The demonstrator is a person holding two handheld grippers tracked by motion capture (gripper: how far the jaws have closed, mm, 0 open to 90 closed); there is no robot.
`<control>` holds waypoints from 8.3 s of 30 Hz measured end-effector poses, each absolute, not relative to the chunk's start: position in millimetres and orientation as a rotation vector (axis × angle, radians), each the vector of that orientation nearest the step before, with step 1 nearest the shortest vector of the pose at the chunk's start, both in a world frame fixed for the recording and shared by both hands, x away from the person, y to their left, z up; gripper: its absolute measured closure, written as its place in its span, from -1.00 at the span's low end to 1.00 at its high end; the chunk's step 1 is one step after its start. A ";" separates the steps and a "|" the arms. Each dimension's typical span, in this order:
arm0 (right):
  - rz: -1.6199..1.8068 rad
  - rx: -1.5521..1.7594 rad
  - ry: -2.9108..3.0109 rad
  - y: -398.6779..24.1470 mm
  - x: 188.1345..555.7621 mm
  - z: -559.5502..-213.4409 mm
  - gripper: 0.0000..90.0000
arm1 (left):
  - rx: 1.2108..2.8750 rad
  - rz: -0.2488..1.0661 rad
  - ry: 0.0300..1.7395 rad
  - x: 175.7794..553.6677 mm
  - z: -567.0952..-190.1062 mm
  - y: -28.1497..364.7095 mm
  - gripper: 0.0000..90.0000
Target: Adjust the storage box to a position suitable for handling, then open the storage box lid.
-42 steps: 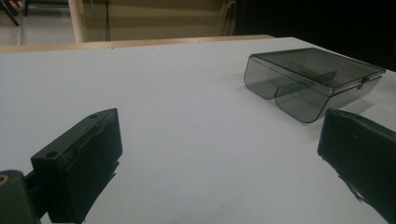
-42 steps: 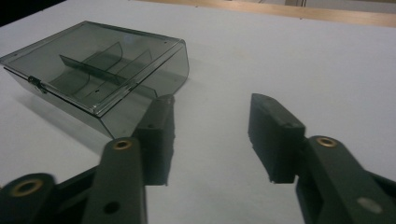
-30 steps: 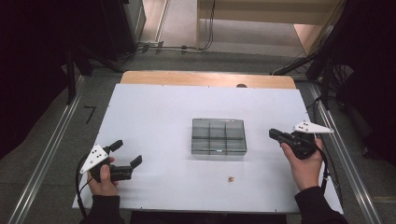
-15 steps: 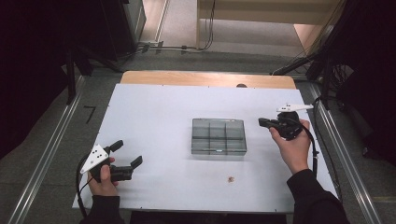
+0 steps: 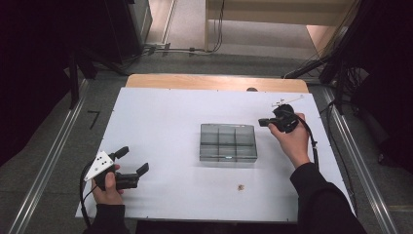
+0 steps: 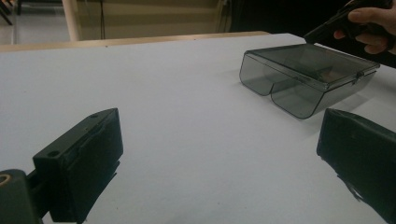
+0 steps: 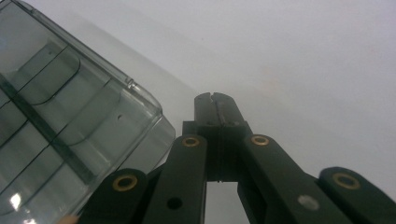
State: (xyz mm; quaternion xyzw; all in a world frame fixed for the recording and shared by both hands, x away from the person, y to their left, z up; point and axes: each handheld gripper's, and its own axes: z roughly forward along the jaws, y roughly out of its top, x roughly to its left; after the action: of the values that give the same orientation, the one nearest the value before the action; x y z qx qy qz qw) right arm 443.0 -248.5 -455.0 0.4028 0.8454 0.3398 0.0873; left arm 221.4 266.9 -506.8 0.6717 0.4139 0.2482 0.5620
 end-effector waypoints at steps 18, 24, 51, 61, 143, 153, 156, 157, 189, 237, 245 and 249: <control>1.024 1.127 2.619 -227.3 456.3 -476.3 0.95 | 1.592 0.584 0.976 221.9 -506.8 265.4 -0.96; 1.050 1.134 2.607 -223.0 452.6 -478.1 0.95 | 1.594 0.587 0.975 222.1 -506.8 265.0 -0.96; 1.142 0.940 2.717 -184.3 423.0 -492.0 0.95 | 1.612 0.492 1.008 231.7 -501.6 249.3 -0.95; 1.171 0.889 2.741 -170.3 413.0 -494.3 0.95 | 1.665 0.414 1.030 247.1 -496.6 220.8 -0.81; 1.304 0.923 2.560 -268.5 274.3 -489.1 0.95 | 1.877 0.151 0.978 258.2 -498.9 152.8 1.00; 1.261 0.897 2.617 -260.6 276.7 -497.4 0.95 | 1.923 0.116 0.952 255.0 -504.4 149.7 1.00; 1.253 0.874 2.636 -258.2 276.5 -499.4 0.95 | 1.936 0.093 0.952 255.8 -506.1 148.8 1.00; 1.259 0.873 2.638 -257.5 276.4 -500.0 0.95 | 1.934 0.080 0.950 256.1 -506.4 148.6 1.00; 1.314 0.828 2.625 -257.2 272.8 -495.9 0.95 | 1.934 0.044 0.908 252.6 -503.5 147.5 1.00; 1.474 0.809 2.505 -255.8 271.4 -472.3 0.96 | 1.777 0.109 0.790 246.1 -488.0 147.4 1.00; 1.489 0.798 2.479 -249.7 271.8 -465.4 0.96 | 1.737 0.136 0.770 247.0 -482.8 142.7 1.00; 1.497 0.797 2.459 -247.8 272.1 -461.2 0.96 | 1.732 0.152 0.755 246.3 -480.3 143.1 1.00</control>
State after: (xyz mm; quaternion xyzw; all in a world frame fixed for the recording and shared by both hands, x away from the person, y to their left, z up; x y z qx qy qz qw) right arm 272.1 -247.8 -461.2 0.2662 0.8208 0.4996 0.0771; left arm 246.3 143.1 -480.3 0.7422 0.3235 0.0653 0.5833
